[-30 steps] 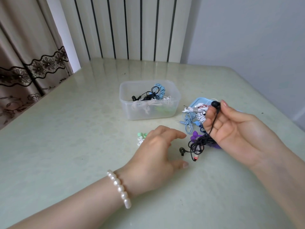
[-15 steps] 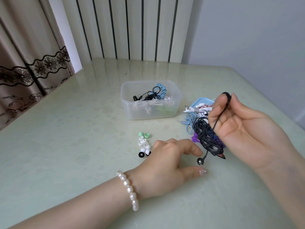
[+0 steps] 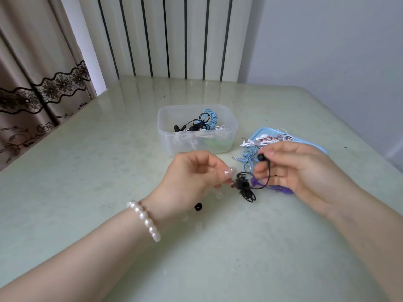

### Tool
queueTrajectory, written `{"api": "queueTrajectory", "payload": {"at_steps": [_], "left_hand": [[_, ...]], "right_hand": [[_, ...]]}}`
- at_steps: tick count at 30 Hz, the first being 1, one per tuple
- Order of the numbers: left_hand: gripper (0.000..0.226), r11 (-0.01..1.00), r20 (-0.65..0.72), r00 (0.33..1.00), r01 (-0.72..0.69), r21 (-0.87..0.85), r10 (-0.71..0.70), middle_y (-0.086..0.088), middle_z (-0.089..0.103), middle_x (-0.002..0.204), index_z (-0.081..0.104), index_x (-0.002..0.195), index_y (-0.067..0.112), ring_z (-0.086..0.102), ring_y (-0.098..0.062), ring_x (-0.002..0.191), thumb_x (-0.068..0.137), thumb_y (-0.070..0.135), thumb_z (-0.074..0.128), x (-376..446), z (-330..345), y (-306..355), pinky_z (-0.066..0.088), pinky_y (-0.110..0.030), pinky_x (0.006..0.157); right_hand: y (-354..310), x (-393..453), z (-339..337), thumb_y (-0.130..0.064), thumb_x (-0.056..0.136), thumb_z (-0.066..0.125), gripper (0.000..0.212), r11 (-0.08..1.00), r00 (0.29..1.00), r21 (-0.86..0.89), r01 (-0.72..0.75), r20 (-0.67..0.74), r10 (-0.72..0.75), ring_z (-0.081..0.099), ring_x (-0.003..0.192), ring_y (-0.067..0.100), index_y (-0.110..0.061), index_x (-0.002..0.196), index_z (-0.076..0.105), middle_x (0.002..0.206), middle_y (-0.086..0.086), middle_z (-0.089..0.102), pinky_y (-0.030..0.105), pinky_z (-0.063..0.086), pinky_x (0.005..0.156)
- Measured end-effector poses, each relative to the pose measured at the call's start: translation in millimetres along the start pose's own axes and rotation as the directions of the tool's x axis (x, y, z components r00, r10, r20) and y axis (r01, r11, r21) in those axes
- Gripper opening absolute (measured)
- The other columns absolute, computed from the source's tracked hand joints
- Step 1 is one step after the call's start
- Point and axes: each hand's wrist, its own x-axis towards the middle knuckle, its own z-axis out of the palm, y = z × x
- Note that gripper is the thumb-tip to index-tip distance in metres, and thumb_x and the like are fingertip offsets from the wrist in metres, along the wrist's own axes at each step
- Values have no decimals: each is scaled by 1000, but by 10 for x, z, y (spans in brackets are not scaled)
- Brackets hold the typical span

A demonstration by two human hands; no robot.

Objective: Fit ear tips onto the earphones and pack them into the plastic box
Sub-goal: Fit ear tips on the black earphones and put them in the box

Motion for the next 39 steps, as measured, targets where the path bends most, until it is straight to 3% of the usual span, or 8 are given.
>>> {"api": "queueTrajectory", "payload": {"at_steps": [4, 7, 13, 18, 22, 25, 34, 39], "left_hand": [[28, 995, 91, 992, 95, -43, -91, 1, 66, 58, 69, 74, 7, 50, -6, 50, 63, 33, 65, 20, -29, -6, 36, -14, 51], [32, 994, 143, 985, 101, -34, -95, 0, 65, 56, 67, 79, 3, 49, -8, 49, 64, 31, 64, -7, 1, -8, 40, -16, 54], [13, 999, 155, 988, 9, 37, -14, -4, 65, 57, 61, 70, 5, 55, -5, 49, 72, 13, 70, -56, 55, 20, 44, -14, 53], [23, 1000, 123, 992, 16, -7, -15, -2, 67, 62, 68, 74, 3, 52, -6, 52, 69, 25, 67, -45, 27, 20, 42, -13, 53], [30, 991, 86, 993, 94, -99, -86, -1, 68, 61, 64, 79, 9, 53, -8, 49, 60, 32, 67, -21, 0, 33, 36, -18, 53], [38, 987, 92, 988, 136, -84, -128, -4, 70, 64, 59, 83, 11, 56, -11, 53, 56, 35, 68, -6, -19, 34, 33, -27, 59], [38, 992, 172, 979, 101, 72, -112, -3, 70, 68, 57, 96, 2, 62, -14, 58, 78, 35, 55, 26, -156, 99, 41, -17, 55], [11, 770, 168, 986, -121, 627, 18, 8, 66, 67, 71, 66, 27, 57, -10, 64, 70, 19, 78, 24, -423, 81, 42, -14, 61]], "right_hand": [[64, -6, 64, -8, 83, 62, 15, 906, 999, -422, 18, 44, 1, 56, 53, 12, -10, 69, 65, 58, 7, 65, 17, 44, 54], [146, 27, 70, -14, 79, 70, 20, 752, 999, -658, 49, 49, -23, 60, 57, 17, -17, 59, 64, 58, 5, 66, 29, 50, 67], [205, 28, 57, -24, 79, 69, 20, 516, 993, -850, 108, 71, -92, 51, 52, 7, -22, 60, 63, 52, -6, 60, 24, 40, 56], [102, -67, 161, -22, 81, 67, 8, 835, 902, -341, 431, 156, -402, 63, 71, 13, -24, 75, 72, 71, -2, 70, 34, 50, 74], [155, -117, 236, -48, 76, 64, 30, 763, 783, -217, 609, 319, -534, 66, 79, 25, -31, 100, 70, 86, 1, 66, 45, 53, 74], [237, -69, 264, -49, 73, 67, 31, 772, 785, -188, 607, 290, -547, 66, 74, 26, -33, 99, 70, 83, -3, 62, 51, 53, 70], [299, -20, 319, -20, 69, 73, 11, 809, 846, -252, 531, 220, -486, 58, 60, 17, -20, 75, 64, 70, -1, 66, 27, 49, 60], [218, -38, 277, -10, 70, 63, 12, 928, 925, -67, 366, 135, -355, 58, 50, 24, -6, 79, 57, 57, 7, 66, 21, 50, 49]]}}
